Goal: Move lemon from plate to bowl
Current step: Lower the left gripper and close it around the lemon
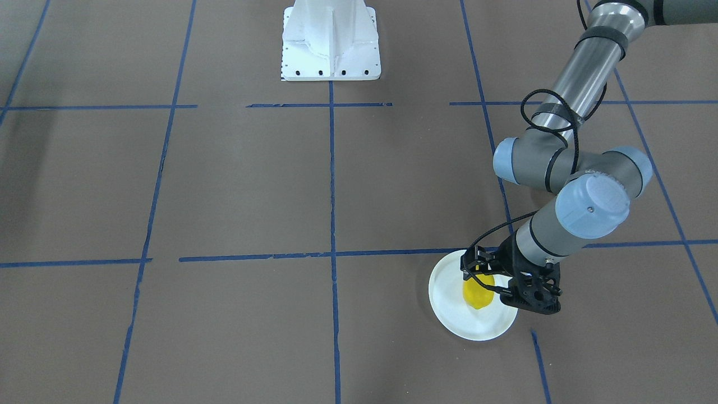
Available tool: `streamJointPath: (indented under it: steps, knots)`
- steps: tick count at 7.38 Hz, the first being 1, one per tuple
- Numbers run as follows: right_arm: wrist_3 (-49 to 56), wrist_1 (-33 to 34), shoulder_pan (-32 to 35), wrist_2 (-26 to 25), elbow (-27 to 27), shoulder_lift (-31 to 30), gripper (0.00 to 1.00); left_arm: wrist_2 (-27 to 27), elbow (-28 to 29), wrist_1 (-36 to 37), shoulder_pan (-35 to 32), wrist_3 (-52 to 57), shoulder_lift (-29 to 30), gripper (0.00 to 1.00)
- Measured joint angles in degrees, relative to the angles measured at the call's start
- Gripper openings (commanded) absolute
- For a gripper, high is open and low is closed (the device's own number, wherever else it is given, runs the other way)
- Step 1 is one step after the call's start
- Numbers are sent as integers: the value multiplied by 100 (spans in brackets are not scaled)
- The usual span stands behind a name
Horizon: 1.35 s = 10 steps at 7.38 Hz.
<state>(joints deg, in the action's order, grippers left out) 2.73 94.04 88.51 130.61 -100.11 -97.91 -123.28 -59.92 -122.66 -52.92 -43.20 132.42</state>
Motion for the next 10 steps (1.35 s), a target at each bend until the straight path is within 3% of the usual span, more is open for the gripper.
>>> streamJointPath:
  steps: [4,5,7,8,10]
  knots:
    - [0,0,0,0,0,0,100,109,174,-179,145,-100,-3,95]
    - [0,0,0,0,0,0,100,111,195,-200,162,-100,-8,75]
    - [0,0,0,0,0,0,100,109,205,-315,186,-112,-22,15]
    - [0,0,0,0,0,0,100,97,187,-344,176,-123,-21,0]
    - [0,0,0,0,0,0,100,-155,-272,-282,-23,-134,-172,0]
